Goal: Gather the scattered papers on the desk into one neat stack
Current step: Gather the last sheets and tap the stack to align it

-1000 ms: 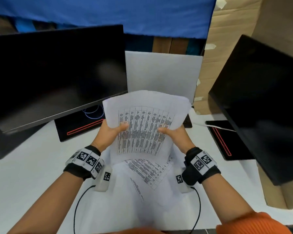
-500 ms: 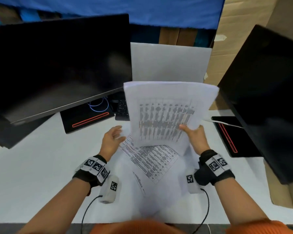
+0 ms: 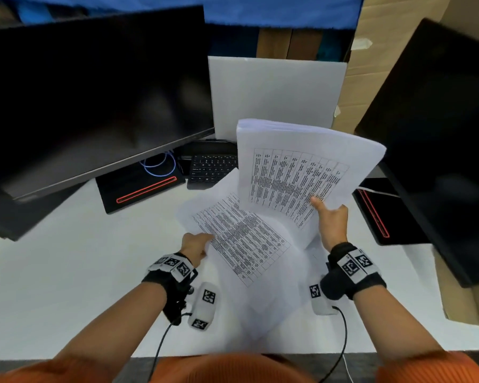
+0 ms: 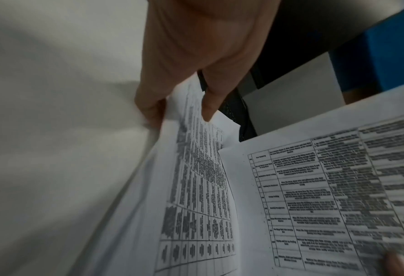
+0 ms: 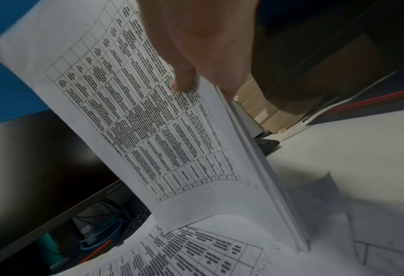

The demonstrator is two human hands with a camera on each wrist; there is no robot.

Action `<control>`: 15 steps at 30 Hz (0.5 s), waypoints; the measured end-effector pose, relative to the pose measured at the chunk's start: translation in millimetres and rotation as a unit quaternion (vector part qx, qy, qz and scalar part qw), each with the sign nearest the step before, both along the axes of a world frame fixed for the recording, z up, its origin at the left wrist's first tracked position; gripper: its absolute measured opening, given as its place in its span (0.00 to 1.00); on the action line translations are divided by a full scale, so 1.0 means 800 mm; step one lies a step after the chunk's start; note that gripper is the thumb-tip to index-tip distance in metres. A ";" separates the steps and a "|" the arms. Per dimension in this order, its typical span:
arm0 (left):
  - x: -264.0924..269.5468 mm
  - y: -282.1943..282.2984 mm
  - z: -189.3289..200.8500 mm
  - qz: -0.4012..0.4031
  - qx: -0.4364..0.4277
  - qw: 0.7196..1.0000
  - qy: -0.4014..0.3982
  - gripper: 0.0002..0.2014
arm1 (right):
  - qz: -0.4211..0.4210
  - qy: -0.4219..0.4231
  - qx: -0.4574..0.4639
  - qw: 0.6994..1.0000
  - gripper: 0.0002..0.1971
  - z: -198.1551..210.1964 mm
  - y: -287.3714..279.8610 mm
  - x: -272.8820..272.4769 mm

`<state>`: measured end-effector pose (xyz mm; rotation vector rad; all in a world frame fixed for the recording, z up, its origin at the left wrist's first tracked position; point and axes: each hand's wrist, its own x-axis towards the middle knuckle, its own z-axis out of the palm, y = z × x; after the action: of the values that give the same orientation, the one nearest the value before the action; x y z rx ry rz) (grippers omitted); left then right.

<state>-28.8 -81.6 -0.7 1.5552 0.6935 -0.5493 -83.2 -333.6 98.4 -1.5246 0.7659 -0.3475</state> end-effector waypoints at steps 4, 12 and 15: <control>-0.005 -0.010 0.005 -0.005 -0.062 0.998 0.017 0.08 | -0.012 -0.026 -0.004 1.000 0.25 0.002 0.010 -0.004; -0.018 -0.010 0.001 -0.077 0.167 0.975 -0.122 0.18 | -0.018 -0.061 -0.001 0.998 0.12 0.018 -0.005 -0.007; -0.009 0.003 0.005 -0.062 0.191 0.967 -0.156 0.17 | -0.039 -0.088 -0.022 0.995 0.11 0.022 -0.022 -0.004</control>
<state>-36.2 -79.3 3.5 2.0036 0.4788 -0.2571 -86.1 -351.3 115.8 -1.4860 0.6838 -0.5525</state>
